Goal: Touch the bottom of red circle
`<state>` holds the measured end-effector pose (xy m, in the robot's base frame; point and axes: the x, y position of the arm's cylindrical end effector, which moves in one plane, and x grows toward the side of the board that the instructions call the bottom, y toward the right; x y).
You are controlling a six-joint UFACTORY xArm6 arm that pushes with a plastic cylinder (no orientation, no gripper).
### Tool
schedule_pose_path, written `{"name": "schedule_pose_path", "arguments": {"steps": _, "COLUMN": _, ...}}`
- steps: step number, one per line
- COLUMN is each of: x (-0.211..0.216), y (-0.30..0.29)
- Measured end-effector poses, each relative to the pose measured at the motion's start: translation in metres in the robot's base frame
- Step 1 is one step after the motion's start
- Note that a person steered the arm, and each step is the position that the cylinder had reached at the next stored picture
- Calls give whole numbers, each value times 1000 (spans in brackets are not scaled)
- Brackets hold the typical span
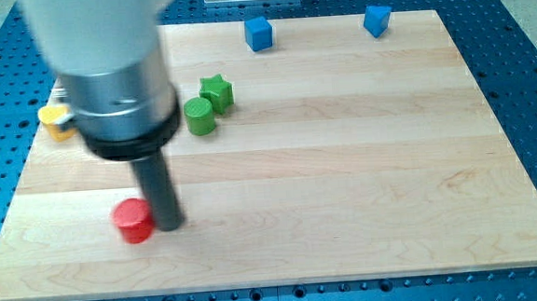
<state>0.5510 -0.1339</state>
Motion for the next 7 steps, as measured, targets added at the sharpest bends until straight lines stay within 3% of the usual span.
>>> {"name": "schedule_pose_path", "arguments": {"steps": 1, "x": -6, "y": 78}}
{"name": "schedule_pose_path", "arguments": {"steps": 2, "x": 12, "y": 87}}
{"name": "schedule_pose_path", "arguments": {"steps": 3, "x": 33, "y": 55}}
{"name": "schedule_pose_path", "arguments": {"steps": 7, "x": 27, "y": 69}}
